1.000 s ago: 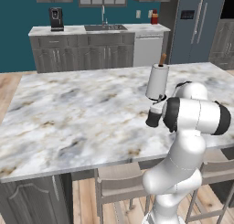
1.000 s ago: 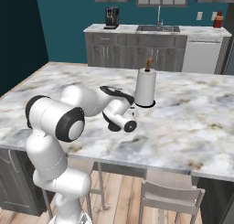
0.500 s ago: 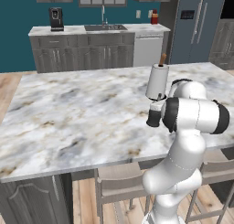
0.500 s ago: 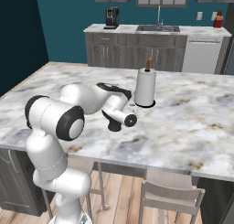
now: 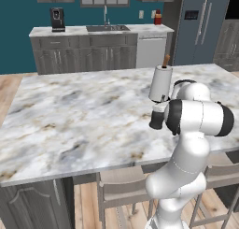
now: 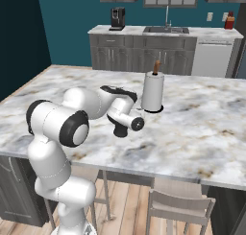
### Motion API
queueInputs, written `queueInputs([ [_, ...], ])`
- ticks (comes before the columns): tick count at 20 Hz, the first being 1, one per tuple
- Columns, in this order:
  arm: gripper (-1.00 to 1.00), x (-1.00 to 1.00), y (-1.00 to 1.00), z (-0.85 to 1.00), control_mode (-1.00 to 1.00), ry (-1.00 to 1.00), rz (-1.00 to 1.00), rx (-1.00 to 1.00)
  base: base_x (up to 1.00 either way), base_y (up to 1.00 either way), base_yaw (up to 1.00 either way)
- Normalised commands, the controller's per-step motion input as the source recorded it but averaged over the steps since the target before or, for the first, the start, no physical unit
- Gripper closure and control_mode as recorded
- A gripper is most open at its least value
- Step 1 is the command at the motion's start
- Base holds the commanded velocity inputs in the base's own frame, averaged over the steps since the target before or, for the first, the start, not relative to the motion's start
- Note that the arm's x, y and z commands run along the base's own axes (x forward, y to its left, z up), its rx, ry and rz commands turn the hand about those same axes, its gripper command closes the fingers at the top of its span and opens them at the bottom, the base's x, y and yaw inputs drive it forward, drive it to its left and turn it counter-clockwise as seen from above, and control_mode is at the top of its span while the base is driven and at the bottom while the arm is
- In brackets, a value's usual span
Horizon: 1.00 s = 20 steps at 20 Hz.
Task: Get the candle and the liquor from the cabinet and move them to the dining counter.
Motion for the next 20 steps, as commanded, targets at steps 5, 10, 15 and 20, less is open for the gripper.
queueInputs([
  [5,1.00,0.00,0.00,0.00,-1.00,0.00,0.00,0.00,0.00,0.00,0.00],
  [10,1.00,0.00,0.00,0.00,-1.00,0.00,0.00,0.00,0.00,0.00,0.00],
  [15,-1.00,0.02,0.00,0.00,-1.00,0.00,0.00,0.00,0.00,0.00,0.00],
  [20,-1.00,0.00,0.00,0.00,-1.00,0.00,0.00,0.00,0.00,0.00,0.00],
])
